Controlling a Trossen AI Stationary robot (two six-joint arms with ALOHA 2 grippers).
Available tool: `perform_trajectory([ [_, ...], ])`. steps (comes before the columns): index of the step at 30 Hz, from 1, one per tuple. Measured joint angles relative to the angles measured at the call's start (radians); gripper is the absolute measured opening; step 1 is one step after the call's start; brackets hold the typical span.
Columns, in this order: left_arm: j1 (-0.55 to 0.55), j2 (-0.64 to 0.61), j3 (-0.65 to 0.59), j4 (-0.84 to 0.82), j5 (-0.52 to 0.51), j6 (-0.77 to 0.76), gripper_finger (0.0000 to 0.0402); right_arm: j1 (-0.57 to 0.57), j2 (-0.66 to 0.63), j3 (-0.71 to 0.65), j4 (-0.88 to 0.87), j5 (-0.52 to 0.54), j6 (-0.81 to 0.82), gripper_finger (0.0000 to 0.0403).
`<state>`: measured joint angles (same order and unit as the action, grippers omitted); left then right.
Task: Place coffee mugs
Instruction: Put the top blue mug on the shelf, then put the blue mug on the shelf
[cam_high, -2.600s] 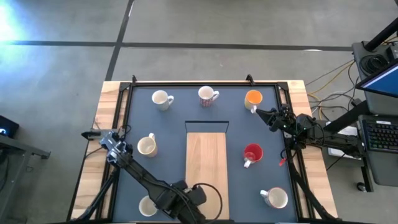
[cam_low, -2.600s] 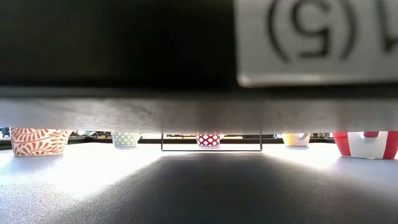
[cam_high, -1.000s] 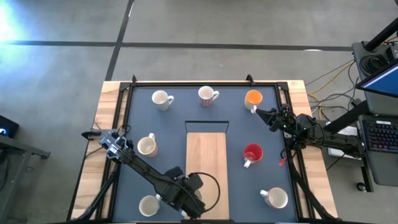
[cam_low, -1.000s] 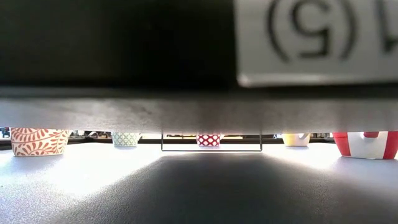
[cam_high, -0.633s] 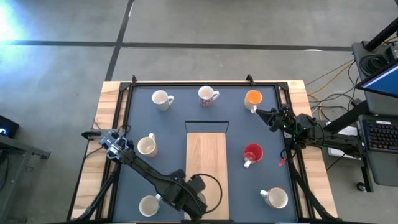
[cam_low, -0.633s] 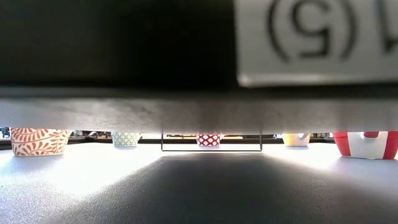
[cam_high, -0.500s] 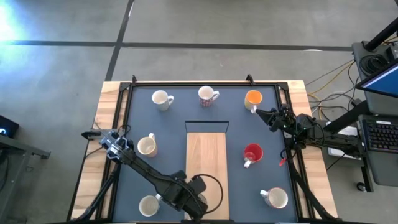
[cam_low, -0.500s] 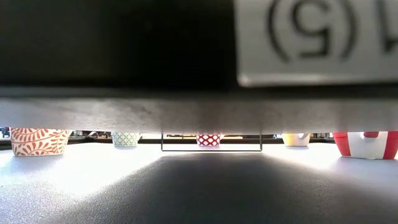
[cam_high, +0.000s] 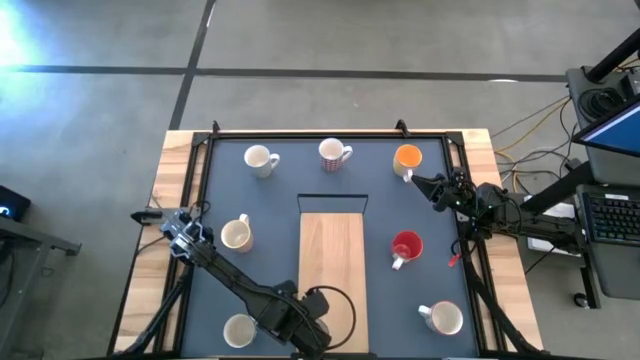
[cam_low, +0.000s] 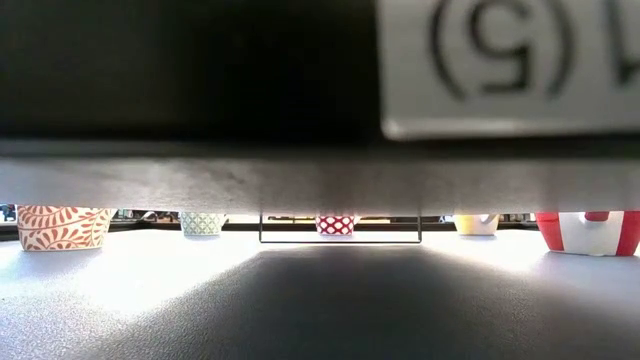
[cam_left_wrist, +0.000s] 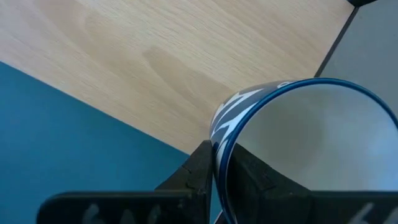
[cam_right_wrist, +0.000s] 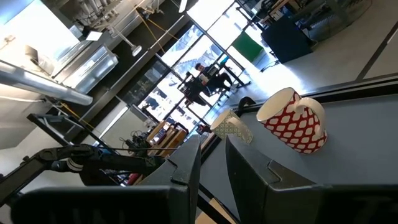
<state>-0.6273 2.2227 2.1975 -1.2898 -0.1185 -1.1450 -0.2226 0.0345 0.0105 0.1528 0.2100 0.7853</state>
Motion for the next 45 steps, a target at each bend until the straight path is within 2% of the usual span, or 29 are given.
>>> perform_trajectory([
  [18, 0.001, 0.0, 0.021, 0.002, -0.001, -0.02, 0.0065, 0.0, 0.0, 0.0, 0.0, 0.0, 0.0, 0.0066],
  [25, 0.001, 0.0, 0.104, -0.102, -0.046, -0.028, 0.0099, 0.0, 0.0, 0.0, 0.0, 0.0, 0.0, 0.0066],
  [31, -0.001, 0.0, 0.159, -0.197, -0.087, -0.024, 0.0107, 0.0, 0.0, 0.0, 0.0, 0.0, 0.0, 0.0066],
  [40, -0.049, -0.053, 0.143, -0.278, -0.111, -0.082, 0.0107, 0.0, 0.0, 0.0, -0.002, 0.0, 0.0, 0.0066],
  [45, -0.104, -0.115, 0.025, -0.281, -0.11, -0.207, 0.0107, 0.0, 0.0, 0.0, -0.002, 0.0, 0.0, 0.0066],
])
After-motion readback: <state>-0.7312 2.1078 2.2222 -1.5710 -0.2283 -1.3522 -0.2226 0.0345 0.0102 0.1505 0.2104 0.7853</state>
